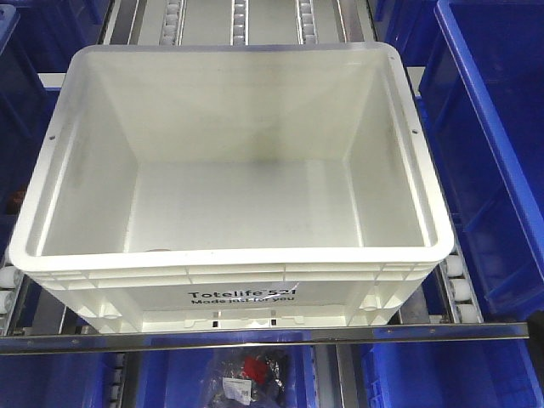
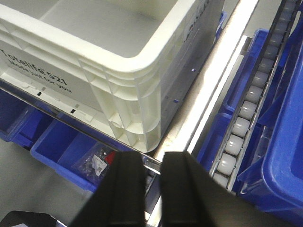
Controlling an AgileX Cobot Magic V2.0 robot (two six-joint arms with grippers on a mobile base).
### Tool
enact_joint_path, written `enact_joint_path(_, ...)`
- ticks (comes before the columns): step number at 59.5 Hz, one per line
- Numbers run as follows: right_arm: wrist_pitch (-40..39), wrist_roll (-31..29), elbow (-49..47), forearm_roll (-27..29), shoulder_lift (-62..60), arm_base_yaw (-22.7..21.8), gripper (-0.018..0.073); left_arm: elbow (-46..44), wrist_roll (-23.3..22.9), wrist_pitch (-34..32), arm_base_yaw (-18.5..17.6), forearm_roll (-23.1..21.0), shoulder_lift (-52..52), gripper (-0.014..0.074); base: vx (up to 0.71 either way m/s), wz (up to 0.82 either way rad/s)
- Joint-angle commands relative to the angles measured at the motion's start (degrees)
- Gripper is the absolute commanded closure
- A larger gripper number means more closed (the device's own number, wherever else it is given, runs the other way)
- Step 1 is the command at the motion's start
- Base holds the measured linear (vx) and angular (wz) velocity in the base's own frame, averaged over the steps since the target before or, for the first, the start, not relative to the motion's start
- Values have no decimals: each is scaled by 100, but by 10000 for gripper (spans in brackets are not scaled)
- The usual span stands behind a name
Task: Place moving items into box and shelve
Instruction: 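Open both grippers and pull them back from the tote rims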
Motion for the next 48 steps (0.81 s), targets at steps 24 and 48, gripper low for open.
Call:
enact_joint_path(24,-227,-67,-156,-50,62,-2,575,-129,-63,-375,20,-126,57,561,0,0)
enact_joint_path(48,-222,-67,-156,-50,62,-2,575,1698,-62,-2845,1389,428,-1480,561,0,0)
